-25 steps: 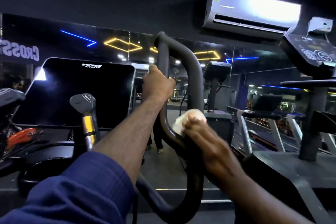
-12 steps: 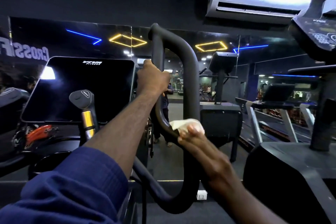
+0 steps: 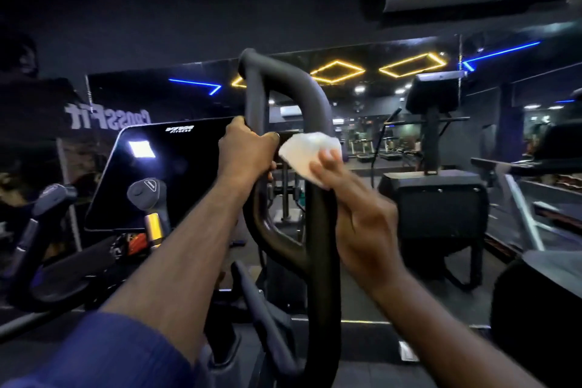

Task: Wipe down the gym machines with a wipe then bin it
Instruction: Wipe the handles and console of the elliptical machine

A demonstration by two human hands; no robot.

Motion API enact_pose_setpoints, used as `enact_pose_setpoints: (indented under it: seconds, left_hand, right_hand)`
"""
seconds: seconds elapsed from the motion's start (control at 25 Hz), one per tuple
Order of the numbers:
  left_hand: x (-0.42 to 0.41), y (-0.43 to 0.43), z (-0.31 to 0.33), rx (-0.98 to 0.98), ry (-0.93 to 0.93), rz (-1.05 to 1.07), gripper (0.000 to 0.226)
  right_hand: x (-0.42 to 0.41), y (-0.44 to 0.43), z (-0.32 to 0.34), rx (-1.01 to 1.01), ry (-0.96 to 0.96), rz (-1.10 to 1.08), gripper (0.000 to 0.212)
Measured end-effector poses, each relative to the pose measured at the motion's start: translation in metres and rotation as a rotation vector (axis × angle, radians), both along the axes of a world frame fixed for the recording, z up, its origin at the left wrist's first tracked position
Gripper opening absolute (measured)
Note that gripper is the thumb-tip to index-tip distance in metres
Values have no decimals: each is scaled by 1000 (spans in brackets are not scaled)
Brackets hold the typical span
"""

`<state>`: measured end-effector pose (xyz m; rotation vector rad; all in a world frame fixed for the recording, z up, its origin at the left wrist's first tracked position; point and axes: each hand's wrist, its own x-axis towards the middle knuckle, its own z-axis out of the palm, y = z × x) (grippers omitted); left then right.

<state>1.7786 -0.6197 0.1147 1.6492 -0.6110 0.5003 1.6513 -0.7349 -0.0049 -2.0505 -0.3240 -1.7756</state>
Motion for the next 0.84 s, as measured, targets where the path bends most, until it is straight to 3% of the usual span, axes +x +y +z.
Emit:
enact_pose_setpoints:
  seconds: [0.16,0.32,0.44,0.52,0.68,0.76,0.84]
  left_hand:
    - [4,-5,-3,-55,-6,0,30]
    - [4,-6,-4,-107,26,-29,19]
    - [-5,-6,-5,-108,38,-15,18]
    - [-9,-8,-4,-129,48,-8,19]
    - [-11,-12,-4,-136,54,20,16]
    - [-9,-13,-4,-131,43,36,16]
    - [-9,-13,-4,-142,44,44,16]
  right_hand:
    - [-9,3,-80,140,-93,207,38]
    - [20,-22,18,566,-63,510,40]
    - [42,-38,90,560,51,697,43]
    - [45,-36,73,561,91,769,43]
    - [30,-20,-19,768,226,999,37]
    - [46,-30,5,994,272,1234,34]
    - [68,-41,64,1053,248,1325,32]
